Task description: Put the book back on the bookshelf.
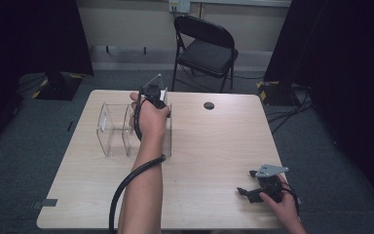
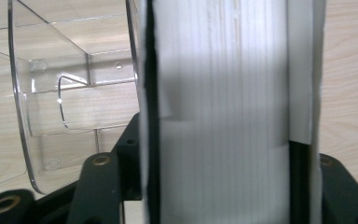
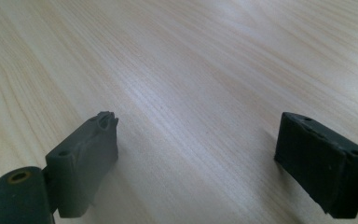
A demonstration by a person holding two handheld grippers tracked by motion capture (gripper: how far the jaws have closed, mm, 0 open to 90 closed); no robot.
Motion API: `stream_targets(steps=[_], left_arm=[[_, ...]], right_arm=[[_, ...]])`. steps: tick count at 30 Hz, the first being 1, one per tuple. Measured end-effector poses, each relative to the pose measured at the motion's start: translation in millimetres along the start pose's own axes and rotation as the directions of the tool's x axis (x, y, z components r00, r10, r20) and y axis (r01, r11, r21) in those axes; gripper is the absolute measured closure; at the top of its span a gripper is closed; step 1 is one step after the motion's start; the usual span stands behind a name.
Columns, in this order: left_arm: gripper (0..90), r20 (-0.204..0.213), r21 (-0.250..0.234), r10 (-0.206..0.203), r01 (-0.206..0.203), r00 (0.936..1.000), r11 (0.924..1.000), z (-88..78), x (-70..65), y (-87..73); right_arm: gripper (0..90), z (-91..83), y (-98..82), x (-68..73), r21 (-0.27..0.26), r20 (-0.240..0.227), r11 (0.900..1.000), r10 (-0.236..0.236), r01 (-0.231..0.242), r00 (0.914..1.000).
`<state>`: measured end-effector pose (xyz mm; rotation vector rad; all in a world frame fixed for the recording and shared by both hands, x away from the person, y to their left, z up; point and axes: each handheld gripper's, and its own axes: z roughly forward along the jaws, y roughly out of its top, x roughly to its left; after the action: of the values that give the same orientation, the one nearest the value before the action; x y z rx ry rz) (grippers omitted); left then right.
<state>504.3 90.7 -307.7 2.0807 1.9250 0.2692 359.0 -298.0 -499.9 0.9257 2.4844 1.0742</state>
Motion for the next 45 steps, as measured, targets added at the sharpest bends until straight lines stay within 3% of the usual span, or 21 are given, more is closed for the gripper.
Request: stream_targets(steps=[9, 26, 31, 38, 45], left_arm=[[42.9, 0.041, -0.017, 0.012, -0.011, 0.9991, 0.9998, -2.4, 2.9, -5.6], [36.8, 0.054, -0.025, 0.021, -0.020, 0.9983, 0.9995, -7.0, 4.6, -14.2], [36.6, 0.076, -0.024, 0.025, -0.023, 0.9968, 0.9994, -7.3, 4.7, -16.7], [32.4, 0.077, -0.029, 0.063, -0.061, 0.9950, 0.9977, -6.7, 5.6, -21.8], [30.5, 0.095, -0.036, 0.075, -0.072, 0.9926, 0.9967, -8.2, 10.0, -26.6]], right_arm=[[11.9, -0.1, 0.1, 0.2, 0.002, 0.000, 1.000, 0.004, -0.004, 1.0000], [11.9, -0.1, 0.1, 0.2, 0.001, 0.001, 1.000, 0.003, -0.003, 1.0000], [11.9, -0.1, 0.1, 0.2, 0.001, 0.000, 1.000, 0.003, -0.003, 1.0000], [11.9, 0.0, 0.1, 0.2, 0.001, -0.001, 1.000, 0.003, -0.003, 1.0000], [11.9, 0.0, 0.1, 0.2, 0.000, 0.000, 1.000, 0.003, -0.003, 1.0000]])
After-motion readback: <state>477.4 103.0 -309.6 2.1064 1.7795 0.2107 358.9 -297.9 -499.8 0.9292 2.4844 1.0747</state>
